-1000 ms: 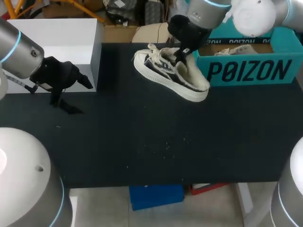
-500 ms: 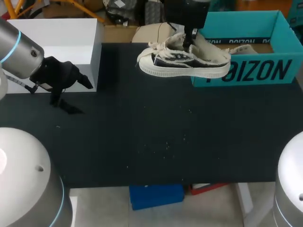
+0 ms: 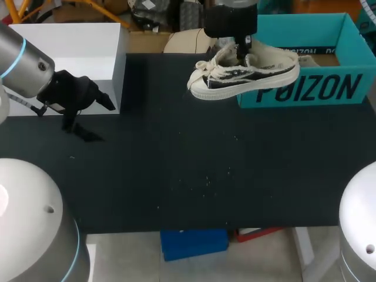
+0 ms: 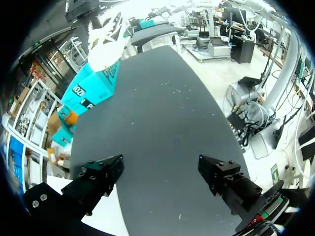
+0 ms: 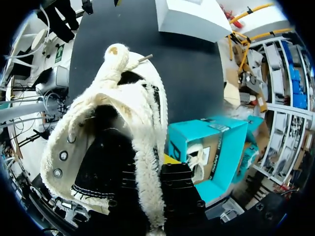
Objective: Take the shoe out of the shoebox, open the shoe tongue, remove and reinsert the insole, then place the shoe into the shoebox
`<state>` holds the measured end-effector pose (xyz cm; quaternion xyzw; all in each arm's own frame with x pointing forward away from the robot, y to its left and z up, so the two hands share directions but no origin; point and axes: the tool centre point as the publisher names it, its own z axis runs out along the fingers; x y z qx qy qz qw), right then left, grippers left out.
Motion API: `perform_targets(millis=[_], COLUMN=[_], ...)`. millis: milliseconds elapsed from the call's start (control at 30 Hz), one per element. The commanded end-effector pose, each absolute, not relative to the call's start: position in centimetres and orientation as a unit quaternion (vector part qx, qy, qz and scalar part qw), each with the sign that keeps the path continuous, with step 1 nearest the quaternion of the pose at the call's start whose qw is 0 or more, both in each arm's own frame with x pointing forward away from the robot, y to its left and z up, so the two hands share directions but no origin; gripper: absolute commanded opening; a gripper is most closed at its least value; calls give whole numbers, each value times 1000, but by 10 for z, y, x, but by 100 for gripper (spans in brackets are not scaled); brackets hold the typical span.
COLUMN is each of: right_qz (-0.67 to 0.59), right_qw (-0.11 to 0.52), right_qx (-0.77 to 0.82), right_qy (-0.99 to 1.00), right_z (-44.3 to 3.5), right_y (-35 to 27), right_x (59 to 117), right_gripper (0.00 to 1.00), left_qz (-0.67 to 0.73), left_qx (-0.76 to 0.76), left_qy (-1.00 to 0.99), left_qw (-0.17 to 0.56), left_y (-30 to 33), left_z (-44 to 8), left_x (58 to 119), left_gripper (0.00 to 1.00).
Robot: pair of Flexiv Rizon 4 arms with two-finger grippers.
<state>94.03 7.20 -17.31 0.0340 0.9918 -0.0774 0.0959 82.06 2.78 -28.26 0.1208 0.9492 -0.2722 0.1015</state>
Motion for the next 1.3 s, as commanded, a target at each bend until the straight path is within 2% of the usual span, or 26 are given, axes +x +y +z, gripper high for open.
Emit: perform_targets(millis=[33, 467, 867, 1300], right_qz=[-63, -51, -25, -2], right_qw=[86, 135, 141, 124], right_qx=[15, -15, -21, 8], right_qy=[994, 989, 989, 992], right_z=[-169, -162, -206, -259], right_y=[37, -61, -122, -154], right_x=[987, 1111, 1212, 1270], right_gripper=[0, 0, 0, 0], left_qz=[-271, -271, -271, -271], left_qx=[121, 121, 121, 121], left_qy=[950, 950, 950, 950], left_qw=[102, 102, 102, 102], left_y=[27, 27, 27, 27], left_z=[-283, -283, -283, -283], left_x=[820, 820, 820, 820], left_gripper=[100, 100, 100, 100])
